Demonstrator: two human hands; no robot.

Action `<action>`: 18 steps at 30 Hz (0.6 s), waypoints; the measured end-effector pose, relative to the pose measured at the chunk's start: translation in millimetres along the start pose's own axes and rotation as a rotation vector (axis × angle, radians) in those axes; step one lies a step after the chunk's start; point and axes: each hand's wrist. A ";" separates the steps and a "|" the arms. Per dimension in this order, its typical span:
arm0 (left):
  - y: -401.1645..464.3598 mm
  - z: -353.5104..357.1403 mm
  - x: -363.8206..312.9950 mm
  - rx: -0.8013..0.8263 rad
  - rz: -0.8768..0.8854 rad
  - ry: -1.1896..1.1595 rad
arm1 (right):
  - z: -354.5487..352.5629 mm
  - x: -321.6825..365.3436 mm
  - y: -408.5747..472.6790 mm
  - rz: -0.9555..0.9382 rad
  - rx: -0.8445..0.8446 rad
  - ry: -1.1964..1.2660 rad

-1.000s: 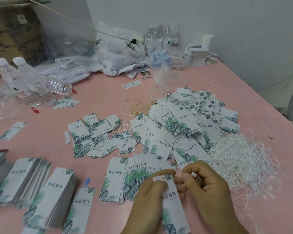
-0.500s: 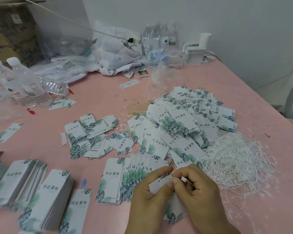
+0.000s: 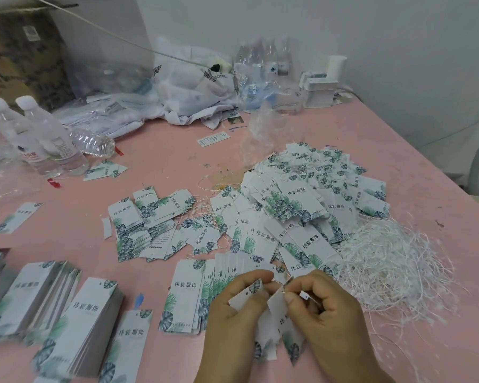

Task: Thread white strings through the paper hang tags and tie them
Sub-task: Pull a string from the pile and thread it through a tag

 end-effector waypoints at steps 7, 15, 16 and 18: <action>-1.8 -1.6 0.2 0.010 0.074 0.044 | -2.6 6.3 0.6 0.085 0.053 0.065; -6.1 3.4 -3.9 -0.058 0.214 0.197 | -8.0 2.2 6.4 0.343 0.120 0.419; -5.4 2.7 -3.6 -0.067 0.225 0.196 | -10.5 -1.8 7.9 0.412 0.096 0.512; -4.1 0.5 -2.7 -0.079 0.215 0.143 | -14.7 -8.0 13.1 0.545 0.003 0.728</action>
Point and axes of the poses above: each hand's wrist, its own y-axis towards the middle knuckle, its own z-axis out of the palm, x = y × z, and after that the axes turned 4 degrees about x, right-handed
